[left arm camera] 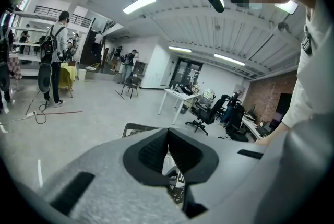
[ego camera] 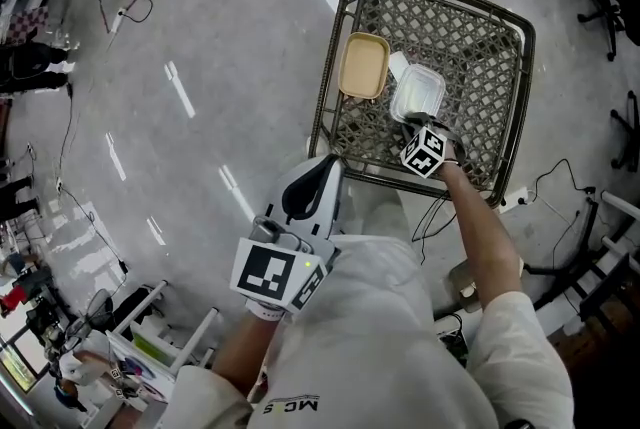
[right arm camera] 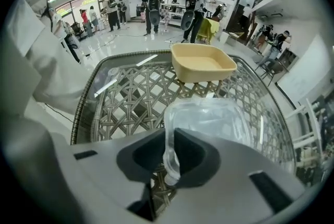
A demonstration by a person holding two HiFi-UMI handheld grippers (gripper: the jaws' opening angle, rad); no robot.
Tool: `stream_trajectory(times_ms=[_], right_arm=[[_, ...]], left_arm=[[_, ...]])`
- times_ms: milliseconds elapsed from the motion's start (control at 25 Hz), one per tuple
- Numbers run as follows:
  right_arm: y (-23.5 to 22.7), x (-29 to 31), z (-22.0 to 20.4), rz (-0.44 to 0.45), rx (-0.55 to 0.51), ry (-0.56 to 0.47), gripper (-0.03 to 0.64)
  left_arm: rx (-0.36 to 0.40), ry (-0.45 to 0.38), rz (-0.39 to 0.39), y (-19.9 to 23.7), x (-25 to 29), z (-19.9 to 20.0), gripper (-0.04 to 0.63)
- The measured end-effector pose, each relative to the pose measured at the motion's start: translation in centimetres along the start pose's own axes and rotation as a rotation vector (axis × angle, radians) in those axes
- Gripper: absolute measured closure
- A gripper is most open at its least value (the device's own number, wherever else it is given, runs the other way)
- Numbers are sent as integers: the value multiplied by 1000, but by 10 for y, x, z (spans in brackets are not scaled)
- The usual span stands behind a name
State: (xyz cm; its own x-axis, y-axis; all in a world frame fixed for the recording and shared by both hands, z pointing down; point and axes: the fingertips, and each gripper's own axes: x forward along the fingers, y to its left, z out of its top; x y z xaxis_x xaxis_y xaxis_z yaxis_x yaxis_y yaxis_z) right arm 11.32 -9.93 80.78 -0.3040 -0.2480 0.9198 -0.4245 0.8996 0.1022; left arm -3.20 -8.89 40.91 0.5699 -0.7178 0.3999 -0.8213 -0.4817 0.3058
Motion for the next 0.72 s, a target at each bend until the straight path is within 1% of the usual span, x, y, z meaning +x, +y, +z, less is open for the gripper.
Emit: stream_trajectory(times_ms=[160,320,560,720], right_arm=[[1,-17,1,-41,72,-53,549],[-1,-41,12,-73,134,-118,549],[-9,-92,41,-129,155,-236,549],[-15,-136,64,-145,202,-330,548]], left_arm=[[8,-7,-4,-1,-4,0,571],[19,-17,-17,-6,-9,4,571],[38,-50,-30,-14,-14,15,571],[43,-71,-34,-18,-16,19,571]])
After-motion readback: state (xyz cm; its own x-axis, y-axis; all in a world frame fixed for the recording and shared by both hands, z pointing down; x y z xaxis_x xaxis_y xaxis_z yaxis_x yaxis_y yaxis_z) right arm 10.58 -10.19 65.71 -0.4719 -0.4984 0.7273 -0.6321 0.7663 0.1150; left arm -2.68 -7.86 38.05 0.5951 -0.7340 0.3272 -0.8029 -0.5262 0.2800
